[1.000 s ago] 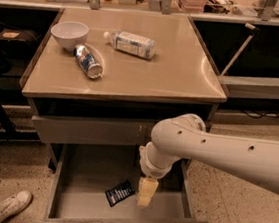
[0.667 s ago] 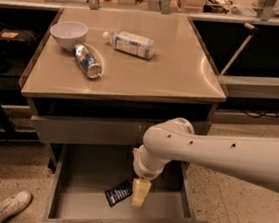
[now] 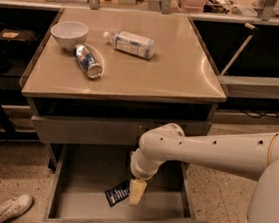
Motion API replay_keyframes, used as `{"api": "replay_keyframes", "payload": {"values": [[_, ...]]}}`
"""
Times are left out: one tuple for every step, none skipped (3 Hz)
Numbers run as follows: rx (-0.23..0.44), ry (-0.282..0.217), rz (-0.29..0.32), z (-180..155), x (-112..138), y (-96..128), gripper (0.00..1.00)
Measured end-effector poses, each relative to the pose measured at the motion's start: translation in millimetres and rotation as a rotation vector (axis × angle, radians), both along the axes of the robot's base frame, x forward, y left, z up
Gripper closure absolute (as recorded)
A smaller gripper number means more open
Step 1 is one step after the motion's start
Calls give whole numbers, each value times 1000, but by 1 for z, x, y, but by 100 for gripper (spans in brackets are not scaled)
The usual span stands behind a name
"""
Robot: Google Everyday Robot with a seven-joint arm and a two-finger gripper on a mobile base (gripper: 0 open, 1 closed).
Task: Pick rxbar blueberry from middle drawer and place on counter
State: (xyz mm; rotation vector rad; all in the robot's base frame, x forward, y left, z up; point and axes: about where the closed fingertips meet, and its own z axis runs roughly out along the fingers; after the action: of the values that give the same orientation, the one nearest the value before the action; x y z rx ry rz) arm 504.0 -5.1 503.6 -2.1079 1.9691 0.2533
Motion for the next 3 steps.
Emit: {"api": "replay_keyframes", "payload": {"values": [[-6,-15,50,-20,6,7,0],[20,-10,137,-68,6,16,0],[20,-8,139,-69,6,17,0]]}}
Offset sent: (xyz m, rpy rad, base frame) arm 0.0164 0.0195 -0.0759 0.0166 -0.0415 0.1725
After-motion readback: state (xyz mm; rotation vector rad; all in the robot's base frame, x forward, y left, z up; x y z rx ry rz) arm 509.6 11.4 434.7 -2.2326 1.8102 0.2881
